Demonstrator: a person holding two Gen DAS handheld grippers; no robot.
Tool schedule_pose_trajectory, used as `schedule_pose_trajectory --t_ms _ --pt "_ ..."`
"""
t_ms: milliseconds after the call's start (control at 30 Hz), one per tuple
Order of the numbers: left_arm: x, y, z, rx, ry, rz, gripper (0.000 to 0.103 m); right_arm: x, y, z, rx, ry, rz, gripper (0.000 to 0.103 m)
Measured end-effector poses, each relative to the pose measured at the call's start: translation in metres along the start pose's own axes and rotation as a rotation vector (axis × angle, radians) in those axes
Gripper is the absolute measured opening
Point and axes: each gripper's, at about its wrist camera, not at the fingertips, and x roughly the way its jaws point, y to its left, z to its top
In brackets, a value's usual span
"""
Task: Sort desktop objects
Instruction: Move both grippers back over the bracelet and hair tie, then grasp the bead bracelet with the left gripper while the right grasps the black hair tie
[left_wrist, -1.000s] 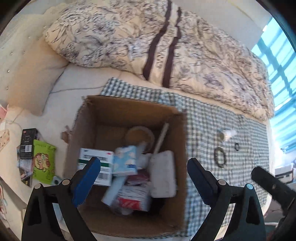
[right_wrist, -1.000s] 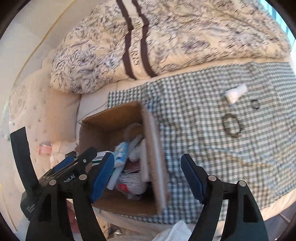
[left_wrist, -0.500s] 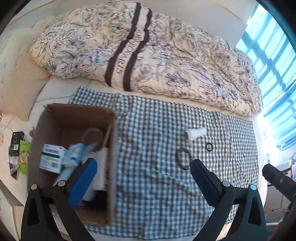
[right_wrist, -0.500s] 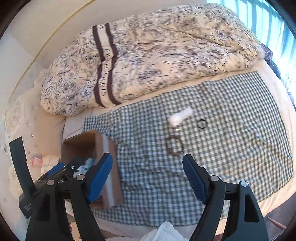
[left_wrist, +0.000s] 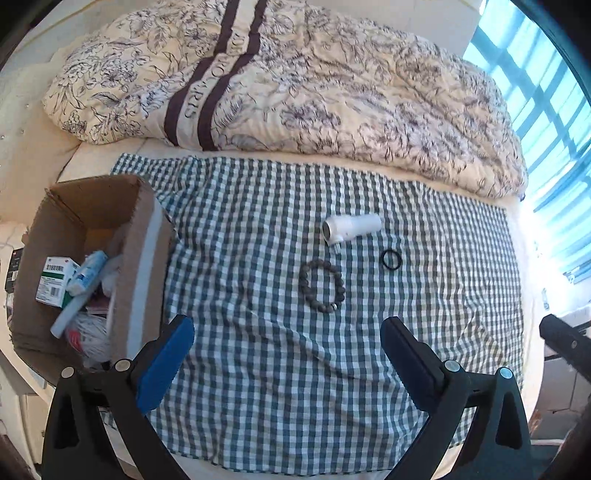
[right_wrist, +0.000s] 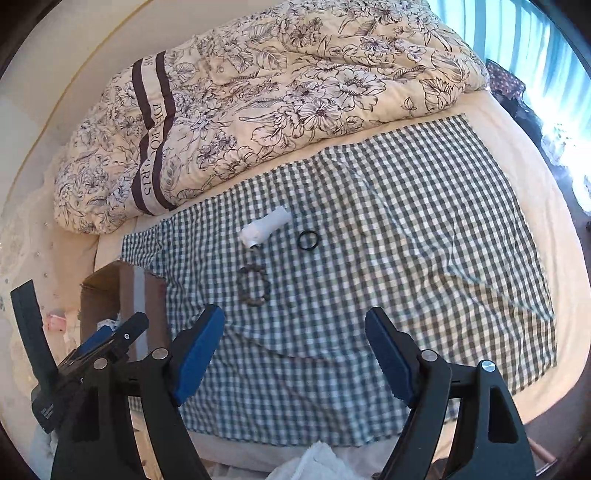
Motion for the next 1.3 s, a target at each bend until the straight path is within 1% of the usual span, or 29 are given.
schedule_pose_trajectory --t_ms 167,333,467,533,600,633,733,900,1067,1200,1233,1300 --pt "0.029 -0.011 -0.008 0.009 0.031 0.018 0.103 0.024 -0.007 0.006 -0.068 0.032 -0.004 0.079" --pt "0.062 -0.017 -0.011 0.017 0.064 0.014 0.103 0.054 0.0 0.015 -0.152 0.059 0.007 0.079" --pt "0.095 -0.022 -0.01 0.012 0.082 -0.006 0.103 0.085 0.01 0.027 -0.205 0.085 0.021 0.079" --pt "0.114 -0.024 -0.01 0.002 0.096 -0.008 0.103 0.104 0.014 0.036 -0.244 0.11 0.046 0.079" --pt "0.13 -0.024 -0.01 -0.017 0.114 -0.011 0.103 0.124 0.018 0.043 -0.293 0.148 0.05 0.079" --pt "0.139 -0.024 -0.01 -0.029 0.123 -0.017 0.103 0.136 0.019 0.047 -0.315 0.167 0.044 0.079" --pt "0.165 -0.026 -0.01 -0.057 0.142 -0.018 0.103 0.165 0.021 0.055 -0.344 0.188 0.017 0.079" --pt "0.198 -0.027 -0.004 -0.087 0.16 -0.013 0.103 0.216 0.019 0.066 -0.323 0.221 -0.028 0.079" --pt "0.231 -0.028 -0.001 -0.087 0.178 0.017 0.103 0.261 0.021 0.067 -0.323 0.245 -0.082 0.079" --pt "0.235 -0.035 -0.004 -0.066 0.146 0.067 0.103 0.289 0.022 0.063 -0.342 0.272 -0.151 0.079" --pt "0.234 -0.036 -0.005 -0.068 0.142 0.072 0.103 0.296 0.021 0.061 -0.345 0.289 -0.18 0.079" --pt "0.234 -0.034 -0.006 -0.073 0.146 0.057 0.103 0.303 0.021 0.059 -0.35 0.294 -0.202 0.079"
